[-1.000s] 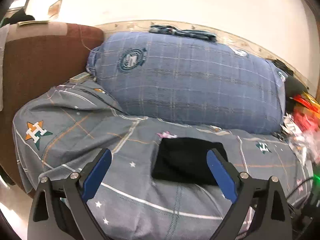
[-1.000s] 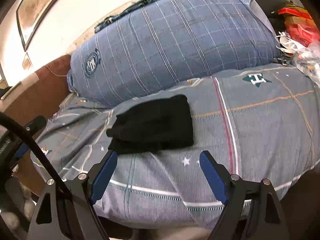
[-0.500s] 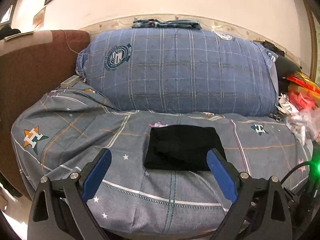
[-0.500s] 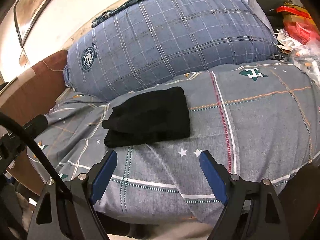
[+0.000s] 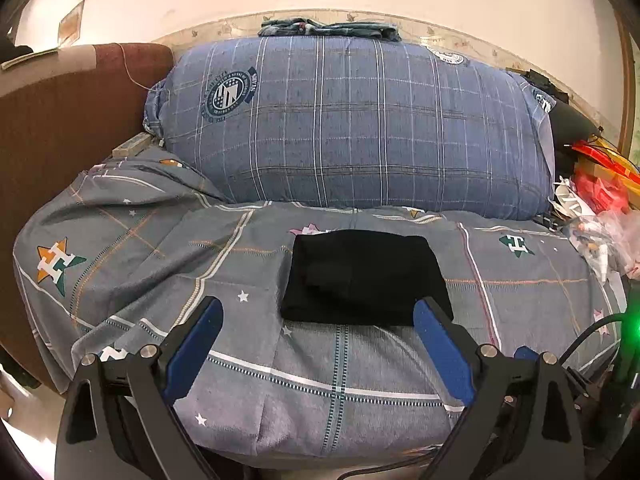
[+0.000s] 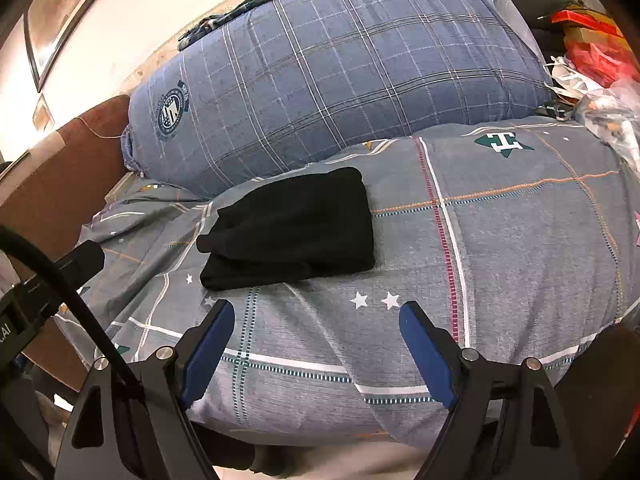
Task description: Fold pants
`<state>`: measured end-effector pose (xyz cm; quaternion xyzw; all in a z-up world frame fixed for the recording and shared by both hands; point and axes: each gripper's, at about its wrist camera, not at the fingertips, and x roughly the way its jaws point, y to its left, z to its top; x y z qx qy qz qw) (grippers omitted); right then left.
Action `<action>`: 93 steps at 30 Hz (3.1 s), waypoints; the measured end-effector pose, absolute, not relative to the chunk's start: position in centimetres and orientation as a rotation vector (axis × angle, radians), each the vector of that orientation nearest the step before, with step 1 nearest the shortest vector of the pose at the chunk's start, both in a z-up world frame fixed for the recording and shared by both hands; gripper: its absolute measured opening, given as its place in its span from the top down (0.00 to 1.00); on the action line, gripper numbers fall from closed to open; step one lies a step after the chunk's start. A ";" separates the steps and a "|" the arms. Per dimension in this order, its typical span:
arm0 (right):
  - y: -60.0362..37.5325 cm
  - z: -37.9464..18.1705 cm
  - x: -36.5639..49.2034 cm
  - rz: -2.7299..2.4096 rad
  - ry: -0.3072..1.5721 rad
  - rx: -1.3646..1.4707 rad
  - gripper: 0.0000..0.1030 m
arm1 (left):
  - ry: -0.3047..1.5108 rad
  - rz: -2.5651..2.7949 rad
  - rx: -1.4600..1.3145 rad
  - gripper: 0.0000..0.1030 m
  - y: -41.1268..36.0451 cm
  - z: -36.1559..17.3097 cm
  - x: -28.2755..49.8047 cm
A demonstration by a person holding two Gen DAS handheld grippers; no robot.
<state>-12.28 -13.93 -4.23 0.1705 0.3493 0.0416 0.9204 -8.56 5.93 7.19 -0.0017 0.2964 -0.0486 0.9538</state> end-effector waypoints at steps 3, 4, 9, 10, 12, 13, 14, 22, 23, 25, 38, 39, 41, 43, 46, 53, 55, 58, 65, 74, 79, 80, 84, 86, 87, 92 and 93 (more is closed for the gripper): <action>-13.9 -4.4 -12.2 0.079 0.724 0.347 0.14 | 0.621 -0.106 -0.010 0.07 6.0 6.8 -8.3; -13.9 -4.5 -12.2 0.078 0.728 0.347 0.14 | 0.629 -0.109 -0.013 0.07 6.1 6.7 -8.2; -13.8 -4.8 -12.1 0.072 0.742 0.345 0.14 | 0.653 -0.117 -0.025 0.07 6.2 6.2 -8.0; -13.8 -4.9 -12.1 0.071 0.745 0.345 0.14 | 0.654 -0.117 -0.025 0.07 6.2 6.1 -8.0; -13.8 -5.1 -12.0 0.068 0.752 0.344 0.14 | 0.658 -0.117 -0.024 0.07 6.1 5.9 -8.0; -13.7 -5.1 -12.0 0.066 0.755 0.344 0.14 | 0.660 -0.117 -0.024 0.07 6.1 5.8 -8.0; -13.7 -5.2 -12.0 0.064 0.758 0.345 0.14 | 0.663 -0.117 -0.025 0.07 6.1 5.7 -8.0; -13.8 -6.5 -11.4 0.057 0.796 0.360 0.14 | 0.718 -0.120 -0.039 0.07 6.8 4.2 -6.6; -13.9 -6.7 -11.3 0.061 0.799 0.364 0.13 | 0.728 -0.127 -0.049 0.07 7.4 4.0 -6.0; -14.7 -6.6 -10.6 0.067 0.796 0.371 0.14 | 0.746 -0.143 -0.090 0.07 9.0 3.6 -4.4; -19.4 -8.7 5.3 0.227 0.898 0.507 0.13 | 1.083 -0.422 -0.359 0.07 11.8 -4.9 14.0; -19.6 -9.3 6.4 0.235 0.915 0.531 0.13 | 1.110 -0.444 -0.368 0.07 11.4 -5.5 14.9; -19.7 -10.6 8.2 0.242 0.948 0.577 0.14 | 1.172 -0.474 -0.339 0.07 10.0 -6.7 16.4; -19.5 -11.6 9.3 0.258 0.967 0.620 0.16 | 1.161 -0.463 -0.259 0.07 8.4 -6.9 16.6; -19.1 -11.6 9.9 0.290 0.975 0.652 0.34 | 1.123 -0.466 -0.192 0.22 6.8 -5.8 15.1; -20.0 -6.9 7.9 0.406 0.893 0.694 0.70 | 1.061 -0.539 -0.274 0.32 6.8 -1.7 13.5; -20.4 -5.2 7.7 0.421 0.856 0.681 0.70 | 1.048 -0.545 -0.276 0.32 6.1 -0.8 14.3; -21.8 -4.0 8.5 0.407 0.826 0.688 0.70 | 1.064 -0.559 -0.301 0.32 4.6 -0.8 16.4; -25.4 -8.0 10.0 0.199 0.893 0.640 0.63 | 1.185 -0.479 -0.201 0.26 -0.4 -5.9 19.7; -28.0 -5.4 7.3 0.223 0.736 0.702 0.36 | 1.066 -0.614 -0.368 0.21 2.5 -0.3 18.2; -26.8 -7.2 11.1 0.353 0.770 0.852 0.33 | 1.148 -0.589 -0.437 0.21 -0.6 -3.3 22.0; -26.8 -8.2 12.0 0.345 0.788 0.869 0.34 | 1.163 -0.561 -0.454 0.22 -0.7 -4.5 22.7; -28.3 -12.3 13.4 0.303 0.786 0.989 0.45 | 1.083 -0.564 -0.434 0.22 -0.9 -4.8 21.9; -29.0 -13.0 13.4 0.283 0.749 1.024 0.50 | 1.047 -0.571 -0.363 0.22 -1.5 -4.7 21.2; -29.3 -13.2 13.5 0.268 0.746 1.031 0.51 | 1.041 -0.574 -0.345 0.22 -1.6 -4.6 21.1; -29.6 -11.1 13.0 0.169 0.760 0.967 0.45 | 1.067 -0.590 -0.393 0.22 0.4 -3.5 20.3; -29.5 -10.1 12.1 0.140 0.750 0.929 0.33 | 1.063 -0.589 -0.404 0.22 1.2 -3.3 19.9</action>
